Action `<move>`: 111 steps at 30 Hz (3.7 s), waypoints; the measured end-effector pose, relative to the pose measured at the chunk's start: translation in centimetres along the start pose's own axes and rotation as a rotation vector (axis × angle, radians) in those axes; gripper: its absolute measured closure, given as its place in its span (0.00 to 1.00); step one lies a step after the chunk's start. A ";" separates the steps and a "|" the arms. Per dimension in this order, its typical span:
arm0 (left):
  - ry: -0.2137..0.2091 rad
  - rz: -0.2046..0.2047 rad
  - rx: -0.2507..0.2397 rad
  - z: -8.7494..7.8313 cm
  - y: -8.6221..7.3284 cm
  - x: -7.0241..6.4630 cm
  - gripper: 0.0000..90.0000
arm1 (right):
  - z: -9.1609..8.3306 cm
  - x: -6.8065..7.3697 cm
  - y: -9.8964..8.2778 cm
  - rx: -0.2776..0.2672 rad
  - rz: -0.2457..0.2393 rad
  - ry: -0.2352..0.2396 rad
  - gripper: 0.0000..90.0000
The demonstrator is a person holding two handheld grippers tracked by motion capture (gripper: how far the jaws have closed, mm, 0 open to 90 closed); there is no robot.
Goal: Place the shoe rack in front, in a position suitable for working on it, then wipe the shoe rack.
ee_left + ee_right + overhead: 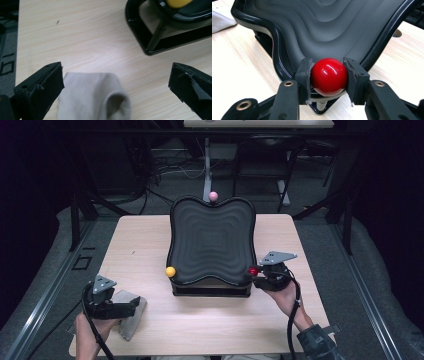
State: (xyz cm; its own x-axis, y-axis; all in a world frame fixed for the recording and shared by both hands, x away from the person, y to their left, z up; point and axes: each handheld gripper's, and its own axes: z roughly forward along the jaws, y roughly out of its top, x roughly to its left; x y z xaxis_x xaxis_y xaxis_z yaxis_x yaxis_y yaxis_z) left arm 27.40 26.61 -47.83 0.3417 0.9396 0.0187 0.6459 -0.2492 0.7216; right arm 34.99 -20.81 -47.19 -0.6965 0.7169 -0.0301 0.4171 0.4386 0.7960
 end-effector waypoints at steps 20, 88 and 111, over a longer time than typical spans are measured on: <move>-0.050 -0.034 0.239 4.9 -3.5 1.8 0.28 | 0.0 0.1 0.0 0.002 0.002 -0.001 0.66; -0.106 0.016 0.017 1.6 3.6 0.5 0.92 | -0.1 0.4 -0.2 -0.004 0.000 -0.031 0.66; -0.125 0.160 -0.101 2.0 15.3 -3.3 0.91 | -0.1 0.3 -0.3 -0.009 -0.003 -0.025 0.66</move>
State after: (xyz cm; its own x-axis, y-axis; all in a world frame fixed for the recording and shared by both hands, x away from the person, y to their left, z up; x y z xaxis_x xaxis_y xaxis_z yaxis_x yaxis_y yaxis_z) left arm 37.51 19.25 -38.26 0.5204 0.8520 0.0573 0.5068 -0.3622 0.7823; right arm 34.59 -20.72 -47.35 -0.6828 0.7291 -0.0470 0.4099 0.4356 0.8014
